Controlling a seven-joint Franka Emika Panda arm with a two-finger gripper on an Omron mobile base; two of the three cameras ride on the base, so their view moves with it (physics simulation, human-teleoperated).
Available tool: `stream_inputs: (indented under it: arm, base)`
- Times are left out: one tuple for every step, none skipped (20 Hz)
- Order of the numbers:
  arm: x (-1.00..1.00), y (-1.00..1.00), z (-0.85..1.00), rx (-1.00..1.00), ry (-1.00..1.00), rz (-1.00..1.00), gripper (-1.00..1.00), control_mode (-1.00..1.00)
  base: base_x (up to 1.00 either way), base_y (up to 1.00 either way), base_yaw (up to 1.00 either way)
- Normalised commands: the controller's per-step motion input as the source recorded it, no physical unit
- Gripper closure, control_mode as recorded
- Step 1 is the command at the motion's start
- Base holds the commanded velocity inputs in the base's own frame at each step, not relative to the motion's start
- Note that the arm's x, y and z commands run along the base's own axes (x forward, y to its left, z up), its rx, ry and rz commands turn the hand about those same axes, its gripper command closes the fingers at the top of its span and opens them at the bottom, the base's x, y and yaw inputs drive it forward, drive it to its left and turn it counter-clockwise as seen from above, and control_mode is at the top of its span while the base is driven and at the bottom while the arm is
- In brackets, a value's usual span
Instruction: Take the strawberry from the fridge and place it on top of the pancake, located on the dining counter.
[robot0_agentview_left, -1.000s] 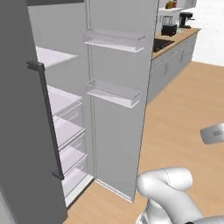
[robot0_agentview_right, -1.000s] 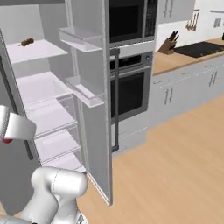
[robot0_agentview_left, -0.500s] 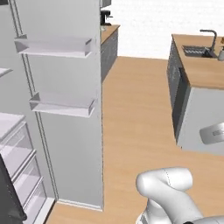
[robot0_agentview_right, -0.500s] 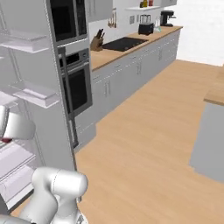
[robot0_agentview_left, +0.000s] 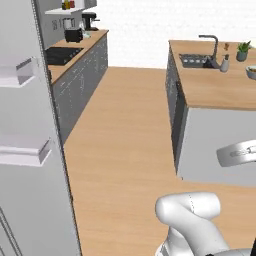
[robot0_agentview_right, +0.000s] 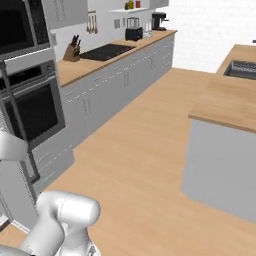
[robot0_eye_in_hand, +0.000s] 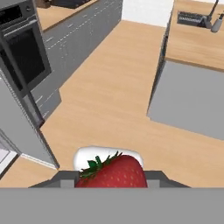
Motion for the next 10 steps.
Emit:
stream_inputs:
  arm:
    - [0.00,0.00,0.00,0.00,0.00,0.00,1.00,1.00]
    - [0.00,0.00,0.00,0.00,0.00,0.00,1.00,1.00]
    - [0.00,0.00,0.00,0.00,0.00,0.00,1.00,1.00]
    - [0.00,0.00,0.00,0.00,0.00,0.00,1.00,1.00]
    - [0.00,0.00,0.00,0.00,0.00,0.00,1.00,1.00]
    - [0.00,0.00,0.00,0.00,0.00,0.00,1.00,1.00]
    - [0.00,0.00,0.00,0.00,0.00,0.00,1.00,1.00]
    - [0.00,0.00,0.00,0.00,0.00,0.00,1.00,1.00]
    - [0.00,0.00,0.00,0.00,0.00,0.00,1.00,1.00]
    - [0.00,0.00,0.00,0.00,0.00,0.00,1.00,1.00]
  base:
    - [0.56,-1.00,-0.01]
    - [0.50,-1.00,-0.01]
    - [0.46,-1.00,0.00]
    - [0.47,-1.00,0.00]
    - [0.47,-1.00,0.00]
    - [0.39,-1.00,0.00]
    - [0.37,-1.00,0.00]
    - [0.36,-1.00,0.00]
    - [0.36,-1.00,0.00]
    - [0.29,-1.00,0.00]
